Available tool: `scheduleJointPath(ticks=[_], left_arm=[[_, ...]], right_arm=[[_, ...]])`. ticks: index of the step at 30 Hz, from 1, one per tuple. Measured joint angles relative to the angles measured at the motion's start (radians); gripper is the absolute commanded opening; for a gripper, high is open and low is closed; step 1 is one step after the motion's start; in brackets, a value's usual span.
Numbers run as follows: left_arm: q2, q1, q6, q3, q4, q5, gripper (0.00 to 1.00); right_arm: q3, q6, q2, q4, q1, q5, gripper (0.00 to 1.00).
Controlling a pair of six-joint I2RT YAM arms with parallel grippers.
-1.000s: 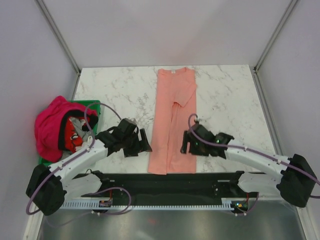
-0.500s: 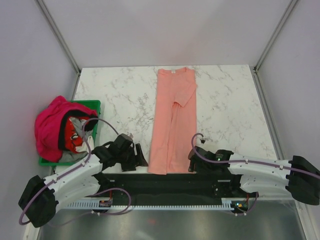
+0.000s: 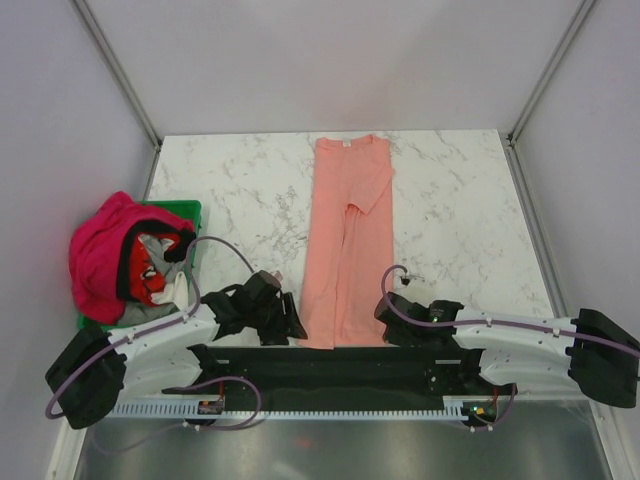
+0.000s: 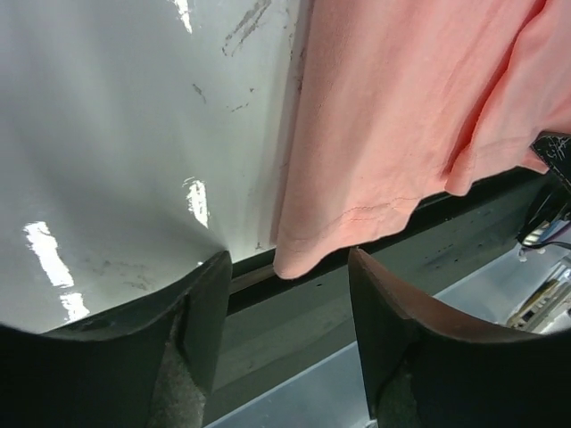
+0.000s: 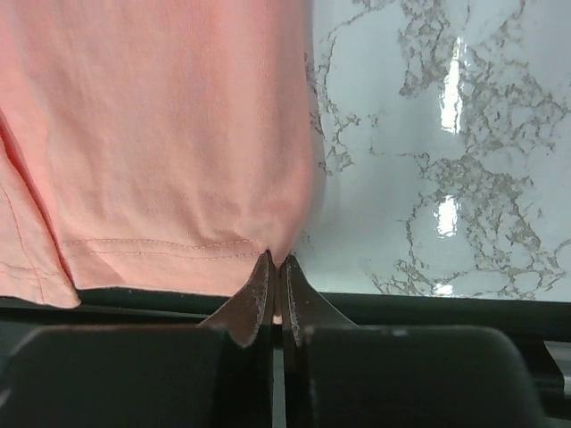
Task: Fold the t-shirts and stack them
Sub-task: Fold the tshirt
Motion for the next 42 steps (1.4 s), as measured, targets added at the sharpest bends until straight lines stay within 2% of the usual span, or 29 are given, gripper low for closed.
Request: scheduleJointPath(ticks=[5, 6, 9, 14, 17, 21, 31, 37, 42], left_arm=[[0.076, -0.019, -0.027, 0.005, 0.055, 0.008, 0.34], [0.084, -0.021, -0.031, 0.005, 0.063, 0.008, 0.21], [0.091, -0.030, -0.039, 0.004, 0.077, -0.006, 0.02], [0.076, -0.038, -0.038, 0.048, 0.034, -0.031, 0.02], [0.092, -0.040, -0.025, 0.166, -0.026, -0.053, 0.02], [0.194, -0.022, 0.029, 0.393, -0.077, -0.078, 0.02], [0.516, 0.200, 0.167, 0.822, -0.116, -0.040, 0.02], [0.692, 0.323, 0.243, 0.996, -0.135, 0.015, 0.02], [0.826, 0.363, 0.294, 1.103, -0.143, 0.049, 0.02]], right_arm=[[-0.003, 0.005, -0.003, 0.002, 0.000, 0.004, 0.00], [-0.003, 0.005, -0.003, 0.003, 0.000, 0.004, 0.00], [-0.004, 0.001, -0.004, 0.004, 0.000, 0.004, 0.00], [0.021, -0.019, -0.013, -0.042, 0.000, 0.027, 0.00], [0.102, -0.053, -0.014, -0.096, -0.016, 0.050, 0.00], [0.275, -0.149, 0.046, -0.109, -0.129, 0.067, 0.00], [0.660, -0.453, 0.343, -0.098, -0.448, 0.064, 0.00], [0.775, -0.560, 0.513, -0.063, -0.594, 0.014, 0.00], [0.845, -0.613, 0.633, -0.032, -0.655, -0.023, 0.00]])
